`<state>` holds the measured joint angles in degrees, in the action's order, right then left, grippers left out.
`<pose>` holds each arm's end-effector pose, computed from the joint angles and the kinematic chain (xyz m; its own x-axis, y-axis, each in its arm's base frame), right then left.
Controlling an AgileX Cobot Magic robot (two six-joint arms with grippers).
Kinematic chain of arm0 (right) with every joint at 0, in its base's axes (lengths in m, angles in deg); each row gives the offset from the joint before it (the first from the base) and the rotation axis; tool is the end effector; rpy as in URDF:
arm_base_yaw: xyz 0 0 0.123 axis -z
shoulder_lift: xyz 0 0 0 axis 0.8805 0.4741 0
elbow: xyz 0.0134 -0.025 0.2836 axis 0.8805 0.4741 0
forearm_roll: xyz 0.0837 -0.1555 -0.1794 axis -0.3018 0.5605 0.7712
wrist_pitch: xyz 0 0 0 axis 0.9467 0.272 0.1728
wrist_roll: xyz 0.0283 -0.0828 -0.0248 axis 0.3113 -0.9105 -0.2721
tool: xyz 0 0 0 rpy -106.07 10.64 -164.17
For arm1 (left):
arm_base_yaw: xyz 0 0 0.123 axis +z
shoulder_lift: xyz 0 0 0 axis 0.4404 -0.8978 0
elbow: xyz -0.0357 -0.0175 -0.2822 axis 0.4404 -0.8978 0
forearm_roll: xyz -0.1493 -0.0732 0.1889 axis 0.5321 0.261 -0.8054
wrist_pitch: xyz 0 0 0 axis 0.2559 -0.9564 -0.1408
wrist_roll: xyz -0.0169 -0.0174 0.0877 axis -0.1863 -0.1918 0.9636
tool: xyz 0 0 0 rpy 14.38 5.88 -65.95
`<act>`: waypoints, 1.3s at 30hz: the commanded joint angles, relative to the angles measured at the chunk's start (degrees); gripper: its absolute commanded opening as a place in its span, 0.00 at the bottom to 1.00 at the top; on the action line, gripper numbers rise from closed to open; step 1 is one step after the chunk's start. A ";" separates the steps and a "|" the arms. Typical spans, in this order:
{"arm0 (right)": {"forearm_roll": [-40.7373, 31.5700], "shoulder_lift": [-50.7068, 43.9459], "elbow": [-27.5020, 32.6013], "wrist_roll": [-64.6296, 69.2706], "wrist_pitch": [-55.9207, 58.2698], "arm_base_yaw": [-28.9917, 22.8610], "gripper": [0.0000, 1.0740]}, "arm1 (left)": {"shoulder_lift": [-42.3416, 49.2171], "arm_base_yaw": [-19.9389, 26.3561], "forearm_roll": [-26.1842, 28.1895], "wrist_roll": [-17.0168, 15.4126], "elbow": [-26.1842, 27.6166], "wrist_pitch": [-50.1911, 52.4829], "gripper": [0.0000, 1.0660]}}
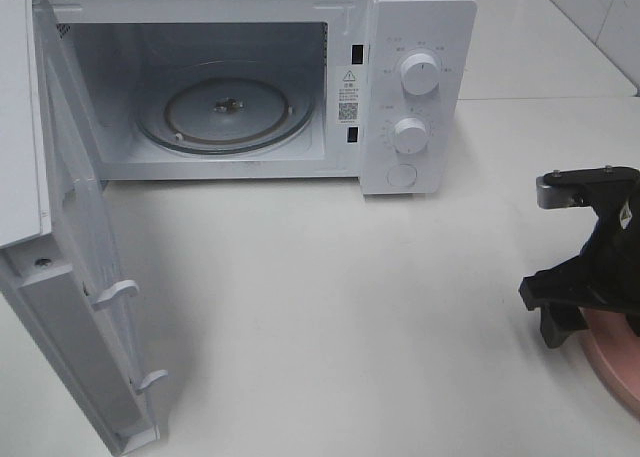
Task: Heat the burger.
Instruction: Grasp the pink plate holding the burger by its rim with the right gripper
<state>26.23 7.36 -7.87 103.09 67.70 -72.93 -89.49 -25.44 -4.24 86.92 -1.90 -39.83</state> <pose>0.2525 0.0410 0.1332 -0.9825 -0.1082 -0.1516 -0.0964 0.9919 -0.0833 -0.0092 -0.0133 0.2812 -0.4476 0.0241 -0.8939 0.1319 0.9905 -0.0393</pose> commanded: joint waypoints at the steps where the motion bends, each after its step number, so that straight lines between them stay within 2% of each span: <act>1: -1.15 1.95 0.00 1.20 -0.46 0.29 0.73 | 0.97 -0.23 0.29 -0.17 -0.17 0.86 0.94; 26: -2.29 4.30 0.06 2.12 -5.61 0.29 0.71 | 0.97 -0.23 0.29 -0.17 -0.17 0.86 0.94; 39: -3.09 4.30 2.92 2.29 -8.71 0.29 0.71 | 0.97 -0.23 0.29 -0.17 -0.17 0.86 0.94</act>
<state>23.48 11.31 -5.41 104.75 59.10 -72.93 -89.49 -25.44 -4.24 86.92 -1.90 -39.83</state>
